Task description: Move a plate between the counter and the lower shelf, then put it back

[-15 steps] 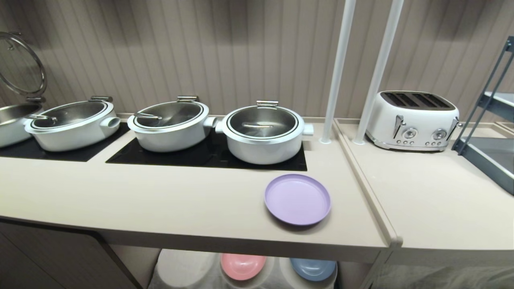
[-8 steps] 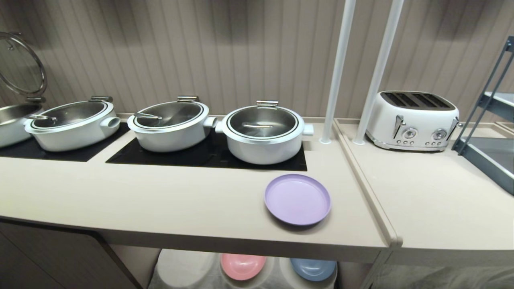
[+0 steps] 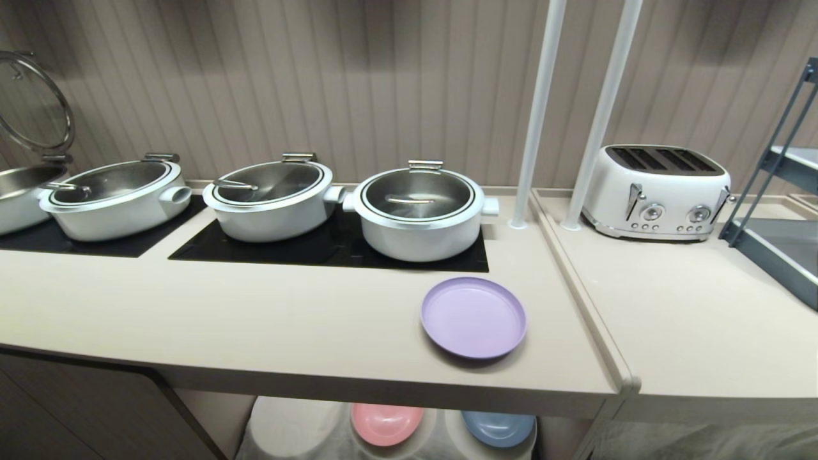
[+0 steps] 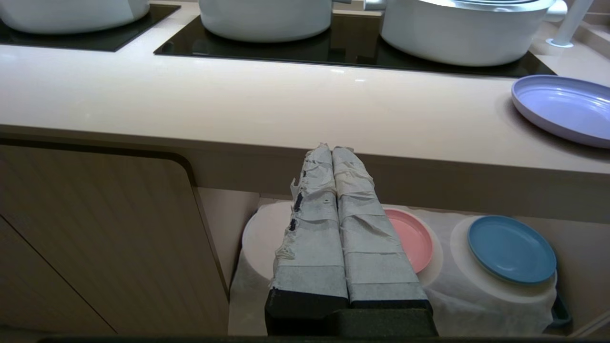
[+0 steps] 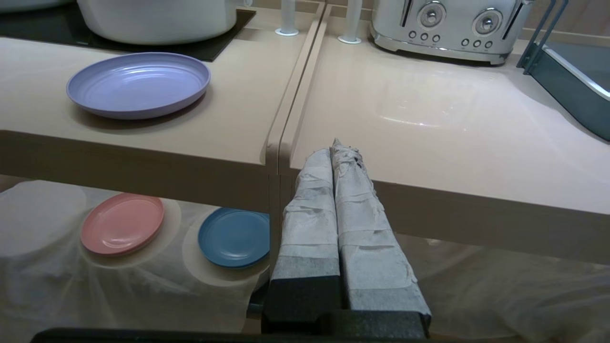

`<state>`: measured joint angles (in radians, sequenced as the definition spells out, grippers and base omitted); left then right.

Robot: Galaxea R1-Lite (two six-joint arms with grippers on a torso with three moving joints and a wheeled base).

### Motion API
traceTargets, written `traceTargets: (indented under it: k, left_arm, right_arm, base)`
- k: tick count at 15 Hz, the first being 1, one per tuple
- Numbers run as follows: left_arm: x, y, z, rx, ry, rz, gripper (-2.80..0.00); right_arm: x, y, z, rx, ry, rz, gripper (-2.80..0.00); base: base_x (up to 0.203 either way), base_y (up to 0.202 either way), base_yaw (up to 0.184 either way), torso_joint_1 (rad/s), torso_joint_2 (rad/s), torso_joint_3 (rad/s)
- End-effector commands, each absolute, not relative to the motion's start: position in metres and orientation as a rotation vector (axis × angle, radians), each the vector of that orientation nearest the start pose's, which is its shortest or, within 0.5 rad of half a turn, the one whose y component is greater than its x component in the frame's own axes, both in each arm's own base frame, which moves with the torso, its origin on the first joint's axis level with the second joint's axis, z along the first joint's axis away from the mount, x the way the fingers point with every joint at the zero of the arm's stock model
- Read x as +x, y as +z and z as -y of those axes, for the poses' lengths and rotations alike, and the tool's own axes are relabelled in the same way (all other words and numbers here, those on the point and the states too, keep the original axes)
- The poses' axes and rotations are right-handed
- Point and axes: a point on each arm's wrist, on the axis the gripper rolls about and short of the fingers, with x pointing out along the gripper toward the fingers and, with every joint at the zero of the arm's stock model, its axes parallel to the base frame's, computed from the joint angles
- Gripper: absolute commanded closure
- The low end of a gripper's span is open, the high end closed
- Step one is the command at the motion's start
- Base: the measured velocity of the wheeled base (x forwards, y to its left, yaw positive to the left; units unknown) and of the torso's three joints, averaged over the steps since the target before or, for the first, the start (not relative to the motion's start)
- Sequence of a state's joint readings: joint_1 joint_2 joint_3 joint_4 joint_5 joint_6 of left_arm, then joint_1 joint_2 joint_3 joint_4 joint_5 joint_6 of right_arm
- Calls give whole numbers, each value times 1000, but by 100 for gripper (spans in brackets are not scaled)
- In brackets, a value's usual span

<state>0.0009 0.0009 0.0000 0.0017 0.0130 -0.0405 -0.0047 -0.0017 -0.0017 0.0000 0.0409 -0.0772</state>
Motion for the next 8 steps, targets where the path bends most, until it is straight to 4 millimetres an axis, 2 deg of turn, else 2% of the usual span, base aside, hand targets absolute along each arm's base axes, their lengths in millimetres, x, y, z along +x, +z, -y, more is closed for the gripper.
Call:
traceTargets:
  k: [1, 8]
  left_arm:
    - [-23, 75, 0, -41, 15, -3, 0]
    - [-23, 75, 0, -41, 15, -3, 0]
  right_arm:
    - [-23, 75, -1, -84, 37, 1, 0]
    - [-23, 75, -1, -64, 37, 1, 0]
  base:
    - [0, 0, 0, 0, 0, 0]
    - [0, 0, 0, 0, 0, 0]
